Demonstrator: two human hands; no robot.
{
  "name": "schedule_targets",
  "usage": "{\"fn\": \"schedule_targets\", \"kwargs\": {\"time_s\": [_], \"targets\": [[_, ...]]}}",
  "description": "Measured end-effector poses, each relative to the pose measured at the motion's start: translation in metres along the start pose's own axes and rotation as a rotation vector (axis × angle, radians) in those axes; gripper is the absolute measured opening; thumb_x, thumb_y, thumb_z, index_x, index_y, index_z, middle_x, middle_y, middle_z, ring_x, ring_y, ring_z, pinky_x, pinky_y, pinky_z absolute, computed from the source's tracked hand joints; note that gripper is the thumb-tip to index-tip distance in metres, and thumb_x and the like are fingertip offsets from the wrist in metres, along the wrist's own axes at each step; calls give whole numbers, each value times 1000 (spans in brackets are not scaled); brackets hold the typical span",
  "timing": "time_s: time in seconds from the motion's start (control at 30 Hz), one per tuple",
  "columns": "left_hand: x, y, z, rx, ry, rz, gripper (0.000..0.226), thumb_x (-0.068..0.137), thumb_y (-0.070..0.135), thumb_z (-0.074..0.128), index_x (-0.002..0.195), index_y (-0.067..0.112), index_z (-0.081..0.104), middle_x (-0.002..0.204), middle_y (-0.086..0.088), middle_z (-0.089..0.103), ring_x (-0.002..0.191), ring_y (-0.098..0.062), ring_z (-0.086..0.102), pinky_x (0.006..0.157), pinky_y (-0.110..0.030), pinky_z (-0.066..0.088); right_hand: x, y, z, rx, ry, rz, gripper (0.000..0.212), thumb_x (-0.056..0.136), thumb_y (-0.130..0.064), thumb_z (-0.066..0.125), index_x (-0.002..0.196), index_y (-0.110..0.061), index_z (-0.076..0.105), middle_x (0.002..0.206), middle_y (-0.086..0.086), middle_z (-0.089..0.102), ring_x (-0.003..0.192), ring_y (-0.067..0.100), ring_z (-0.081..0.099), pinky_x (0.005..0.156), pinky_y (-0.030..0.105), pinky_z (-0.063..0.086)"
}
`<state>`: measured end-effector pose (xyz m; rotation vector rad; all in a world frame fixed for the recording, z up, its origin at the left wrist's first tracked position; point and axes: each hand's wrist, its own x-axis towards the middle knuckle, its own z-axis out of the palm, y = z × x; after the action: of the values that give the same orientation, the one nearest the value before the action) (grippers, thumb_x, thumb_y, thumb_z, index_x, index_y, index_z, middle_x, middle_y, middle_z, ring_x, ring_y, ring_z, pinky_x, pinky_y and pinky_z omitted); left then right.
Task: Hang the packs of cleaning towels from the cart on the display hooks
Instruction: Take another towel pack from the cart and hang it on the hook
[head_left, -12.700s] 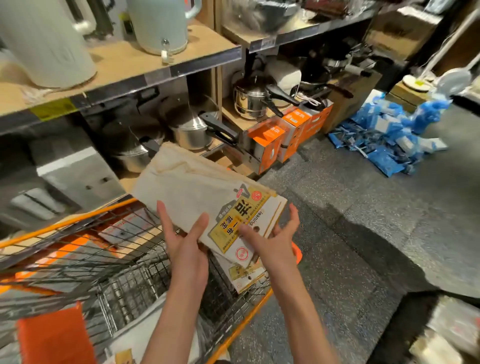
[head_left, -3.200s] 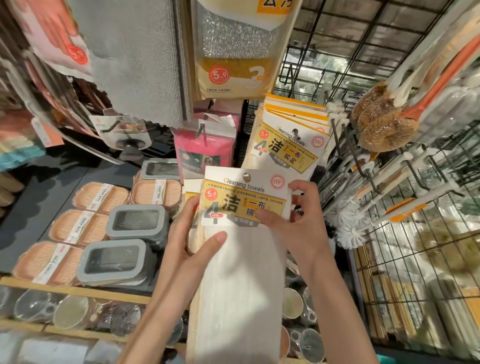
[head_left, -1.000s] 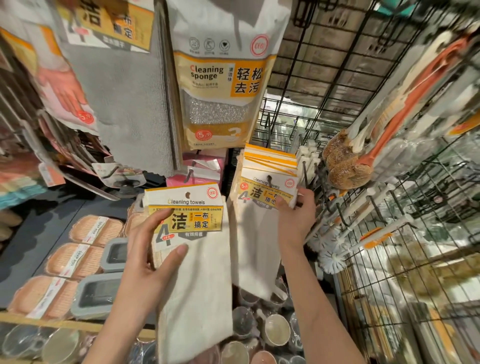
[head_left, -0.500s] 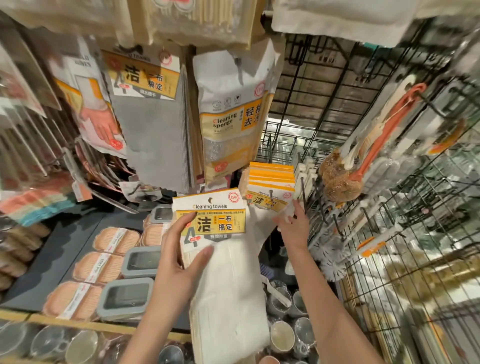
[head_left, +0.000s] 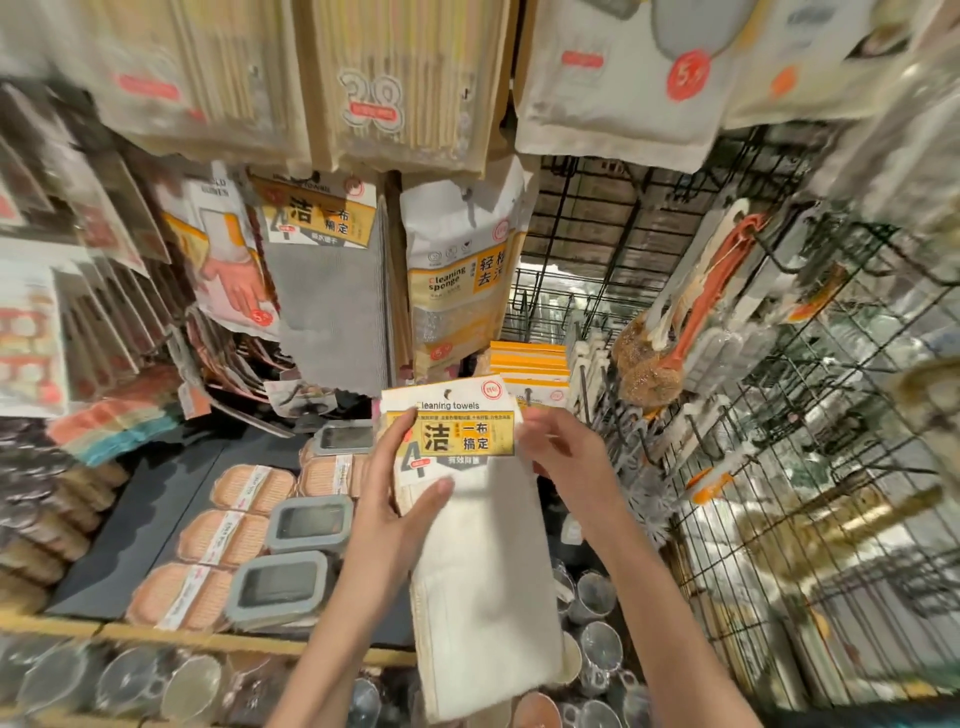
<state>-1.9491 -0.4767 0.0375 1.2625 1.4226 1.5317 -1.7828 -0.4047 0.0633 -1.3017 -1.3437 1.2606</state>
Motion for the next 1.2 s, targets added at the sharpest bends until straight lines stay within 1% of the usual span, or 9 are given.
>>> {"fn": "schedule_targets", "kwargs": {"time_s": [0.1, 0.3, 0.47, 0.67, 0.83, 0.93, 1.03, 1.17, 1.2], "targets": [[-2, 8, -3, -80, -10, -41, 74, 84, 0, 68, 134, 44, 36, 131, 31, 39, 115, 24, 41, 86, 1, 38, -6, -7, 4, -71, 18, -36, 26, 79, -12, 73, 104, -14, 64, 102, 7, 68, 92, 18, 62, 81, 28, 51], [-6, 14, -10, -187, -62, -75, 89, 84, -7, 64, 143, 42, 21, 135, 23, 48, 113, 10, 54, 82, -4, 42, -16, -13, 15, -61, 35, -58, 41, 70, -12, 82, 103, -22, 60, 92, -9, 69, 80, -3, 61, 63, 4, 42], [-9, 11, -14, -192, -58, -101, 90, 80, -5, 70, 146, 36, 25, 125, 32, 55, 109, 11, 56, 80, -4, 43, -21, -14, 18, -39, 42, -45, 46, 69, -7, 82, 102, -18, 53, 99, 0, 68, 95, 16, 61, 69, 8, 46], [-4, 7, -18, -230, -22, -150, 77, 77, 1, 75, 137, 37, 43, 128, 13, 61, 112, -6, 60, 87, -17, 50, -20, -18, 18, -54, 80, 8, 48, 70, -9, 82, 103, -15, 47, 98, 3, 60, 82, 6, 55, 56, 5, 43], [-4, 8, -21, -228, -42, -155, 65, 83, 10, 71, 134, 40, 46, 122, 22, 63, 111, 2, 58, 85, -12, 47, -19, -17, 17, -53, 122, 52, 49, 69, -13, 83, 103, -22, 50, 87, -4, 57, 77, 9, 55, 53, 11, 42], [-4, 9, -24, -230, -49, -187, 47, 93, 26, 59, 133, 46, 45, 129, 28, 56, 122, 7, 49, 99, -16, 41, -18, -12, 16, -39, 121, 62, 48, 71, -12, 81, 106, -21, 50, 96, 0, 58, 87, 17, 58, 60, 19, 45], [-4, 9, -25, -284, -34, -232, 36, 99, 28, 48, 128, 48, 49, 124, 37, 54, 118, 13, 50, 101, -16, 42, -16, -3, 16, -2, 132, 58, 44, 73, -7, 79, 105, -19, 50, 107, 5, 59, 97, 21, 58, 64, 22, 47], [0, 4, -30, -227, -19, -222, 50, 99, 16, 51, 136, 48, 45, 144, 26, 40, 136, -2, 36, 113, -38, 33, -10, 13, 11, 16, 183, 87, 37, 78, -4, 74, 102, -16, 49, 97, 8, 65, 82, 14, 61, 61, 18, 48], [1, 1, -31, -216, -24, -210, 52, 98, 14, 51, 136, 49, 44, 143, 30, 39, 136, -1, 35, 113, -37, 33, -9, 18, 9, 11, 192, 107, 36, 79, -4, 73, 103, -16, 49, 92, 5, 65, 77, 9, 61, 58, 15, 48]]}}
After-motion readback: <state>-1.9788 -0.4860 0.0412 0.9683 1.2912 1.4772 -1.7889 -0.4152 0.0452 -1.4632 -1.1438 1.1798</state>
